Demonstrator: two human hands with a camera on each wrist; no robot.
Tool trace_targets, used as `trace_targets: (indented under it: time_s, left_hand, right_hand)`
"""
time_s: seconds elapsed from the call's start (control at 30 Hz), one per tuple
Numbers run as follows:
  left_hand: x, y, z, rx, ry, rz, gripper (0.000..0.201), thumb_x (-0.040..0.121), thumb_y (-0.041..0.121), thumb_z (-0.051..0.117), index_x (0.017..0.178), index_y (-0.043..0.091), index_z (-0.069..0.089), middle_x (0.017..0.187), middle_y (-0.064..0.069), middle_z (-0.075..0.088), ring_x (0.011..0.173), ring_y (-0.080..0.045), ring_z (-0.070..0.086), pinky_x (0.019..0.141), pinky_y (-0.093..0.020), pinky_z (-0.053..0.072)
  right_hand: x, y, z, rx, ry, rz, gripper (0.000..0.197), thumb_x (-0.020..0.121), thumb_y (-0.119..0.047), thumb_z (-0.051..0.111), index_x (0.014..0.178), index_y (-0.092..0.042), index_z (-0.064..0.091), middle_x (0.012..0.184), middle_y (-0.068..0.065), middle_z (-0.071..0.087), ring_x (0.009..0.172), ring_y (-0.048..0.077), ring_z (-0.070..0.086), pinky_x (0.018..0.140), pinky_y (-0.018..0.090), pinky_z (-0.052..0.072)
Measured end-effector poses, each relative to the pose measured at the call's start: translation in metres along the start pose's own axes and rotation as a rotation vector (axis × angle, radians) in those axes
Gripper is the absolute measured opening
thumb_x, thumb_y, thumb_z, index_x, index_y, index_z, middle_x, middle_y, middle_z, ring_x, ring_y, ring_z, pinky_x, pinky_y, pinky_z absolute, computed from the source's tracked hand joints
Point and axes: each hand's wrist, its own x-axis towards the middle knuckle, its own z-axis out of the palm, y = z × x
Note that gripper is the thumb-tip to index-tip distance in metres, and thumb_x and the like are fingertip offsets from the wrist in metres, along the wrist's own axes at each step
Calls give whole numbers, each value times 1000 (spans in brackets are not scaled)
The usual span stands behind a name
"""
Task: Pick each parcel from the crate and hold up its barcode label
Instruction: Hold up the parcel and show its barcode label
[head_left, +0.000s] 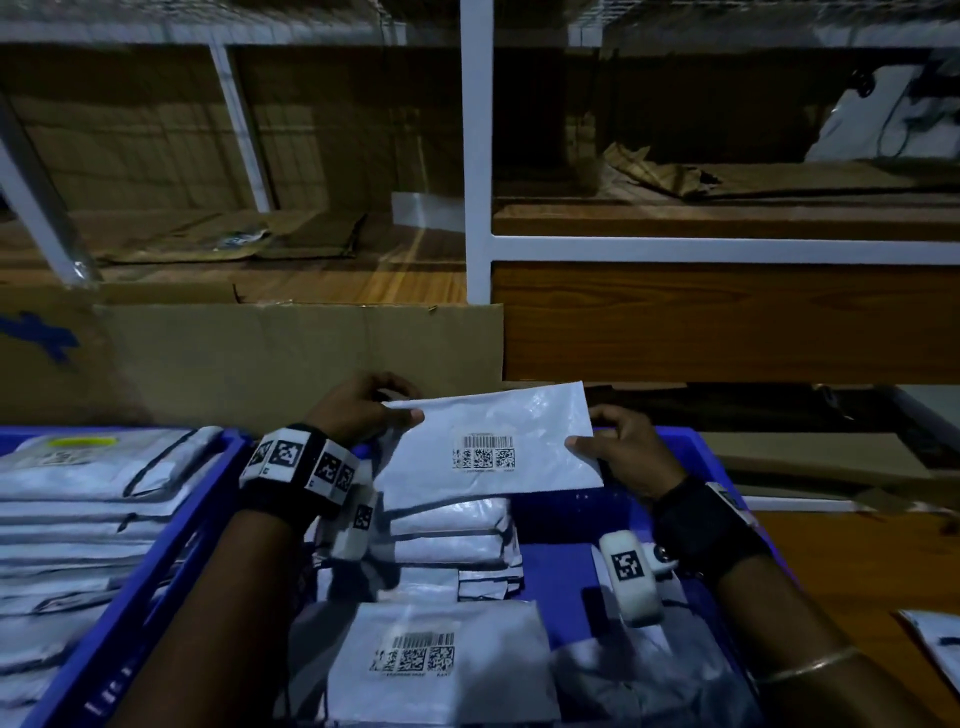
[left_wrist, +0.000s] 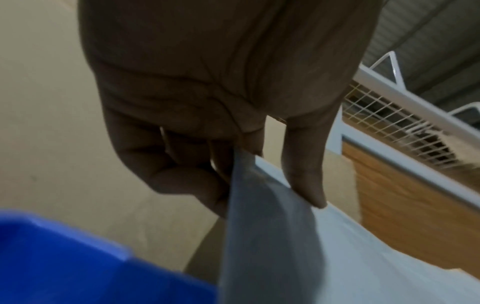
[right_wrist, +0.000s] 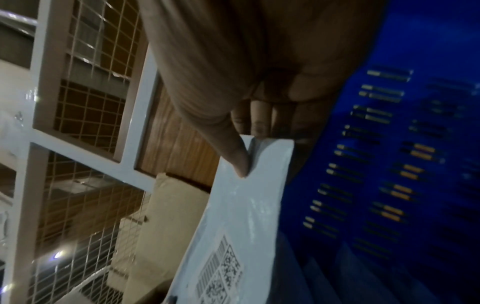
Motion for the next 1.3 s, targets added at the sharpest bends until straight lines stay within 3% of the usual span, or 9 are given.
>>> trace_targets:
  time_s: [0.1, 0.27, 0.4, 0.6, 0.7, 0.8, 0.93, 1.1, 1.3]
  left_hand:
    - [4, -7, -11, 75, 68, -47, 38, 61, 28, 90, 93, 20, 70, 92, -8, 71, 89, -24, 67, 82, -34, 53]
    - [-4, -15, -30, 206, 139, -68, 28, 72, 17, 83, 94, 14, 67, 92, -3, 71, 88, -20, 67, 82, -34, 55]
    - [-13, -1, -39, 204, 149, -65, 36, 79, 12, 76, 112, 13, 62, 101, -6, 66, 85, -17, 63, 62, -19, 44]
    - [-29, 14, -36, 132, -17, -199, 31, 83, 6, 73, 111, 4, 61, 88, -16, 71, 68, -27, 70, 39, -19, 42]
    - [-34, 11, -23, 223, -75, -242, 33, 81, 9, 76, 110, 0, 62, 90, -16, 69, 67, -26, 69, 40, -20, 46]
    - [-37, 4, -13, 399, -99, -247, 37, 80, 18, 78, 111, 2, 67, 101, -14, 71, 83, -25, 70, 57, -23, 50]
    - [-41, 3, -9, 497, -90, -266, 35, 83, 22, 75, 114, 7, 68, 110, -12, 71, 90, -20, 67, 67, -24, 48]
    - [-43, 9, -9, 525, -110, -251, 39, 83, 16, 74, 119, 3, 65, 115, -17, 68, 96, -22, 65, 56, -25, 49]
    - [-42, 6, -7, 621, -111, -240, 40, 86, 21, 71, 123, 7, 63, 120, -12, 66, 109, -25, 64, 84, -25, 47]
  right_hand:
    - [-1, 4, 15, -2, -52, -2, 17, 87, 5, 65, 97, -10, 64, 84, 4, 75, 72, 17, 73, 65, 28, 59]
    - [0, 10, 43, -6, -72, 24, 16, 87, 4, 66, 100, -4, 62, 89, 13, 73, 75, 21, 71, 69, 34, 59]
    - [-3, 12, 57, 28, -85, 51, 14, 87, 5, 66, 94, -7, 63, 89, 13, 73, 75, 23, 72, 70, 36, 59]
    - [-6, 19, 73, 40, -124, 73, 17, 85, 1, 70, 101, 1, 64, 90, 15, 75, 82, 31, 72, 77, 42, 58]
    - [-7, 19, 74, -21, -162, 62, 22, 85, -3, 71, 106, 0, 64, 88, 13, 75, 84, 29, 72, 85, 47, 57]
    - [-5, 10, 68, -241, -146, -24, 37, 83, -9, 76, 115, -3, 57, 82, 14, 72, 76, 26, 68, 75, 38, 53]
    - [-7, -14, 60, -690, -135, -275, 54, 82, -25, 78, 129, -16, 54, 121, 3, 59, 110, 21, 57, 86, 30, 43]
    - [-8, -39, 78, -979, -412, -474, 46, 86, -44, 70, 127, -26, 59, 138, -2, 52, 128, 17, 48, 102, 30, 39]
    - [-2, -44, 116, -1274, -696, -423, 65, 91, -57, 56, 149, -39, 34, 161, -2, 21, 146, 19, 25, 114, 37, 29]
